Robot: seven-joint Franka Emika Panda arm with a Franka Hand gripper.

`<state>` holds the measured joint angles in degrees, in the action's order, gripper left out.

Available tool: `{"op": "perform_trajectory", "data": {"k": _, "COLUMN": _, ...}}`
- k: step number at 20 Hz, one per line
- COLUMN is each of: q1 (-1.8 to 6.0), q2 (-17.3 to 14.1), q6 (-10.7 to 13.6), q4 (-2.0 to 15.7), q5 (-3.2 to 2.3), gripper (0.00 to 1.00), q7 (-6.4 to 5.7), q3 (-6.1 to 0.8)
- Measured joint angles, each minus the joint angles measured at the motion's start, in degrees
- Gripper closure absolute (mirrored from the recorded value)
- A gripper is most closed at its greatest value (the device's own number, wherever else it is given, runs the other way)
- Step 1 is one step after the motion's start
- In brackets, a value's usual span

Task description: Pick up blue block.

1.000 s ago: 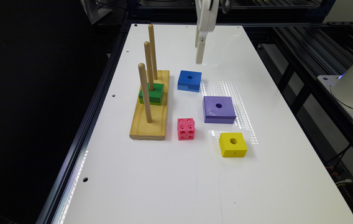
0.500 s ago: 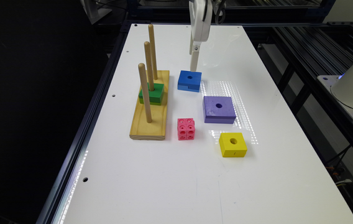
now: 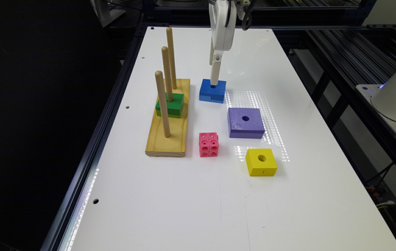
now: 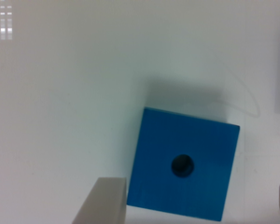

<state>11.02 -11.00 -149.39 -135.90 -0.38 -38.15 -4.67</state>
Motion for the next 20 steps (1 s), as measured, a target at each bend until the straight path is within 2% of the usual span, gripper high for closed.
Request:
{"op": "perform_trajectory", "data": {"k": 6, "q1": 0.00, "q2": -0.10, "q6": 0.00, "q4": 0.15, "q5": 0.00, "gripper": 0.00, "q7": 0.00, "q3": 0.00}}
{"op": "perform_trajectory", "data": {"k": 20, "q1": 0.80, "q2": -0.58, "q6": 0.01, "q4": 0.15, "q5": -0.03, "gripper": 0.00, "q7": 0.06, "q3": 0.10}}
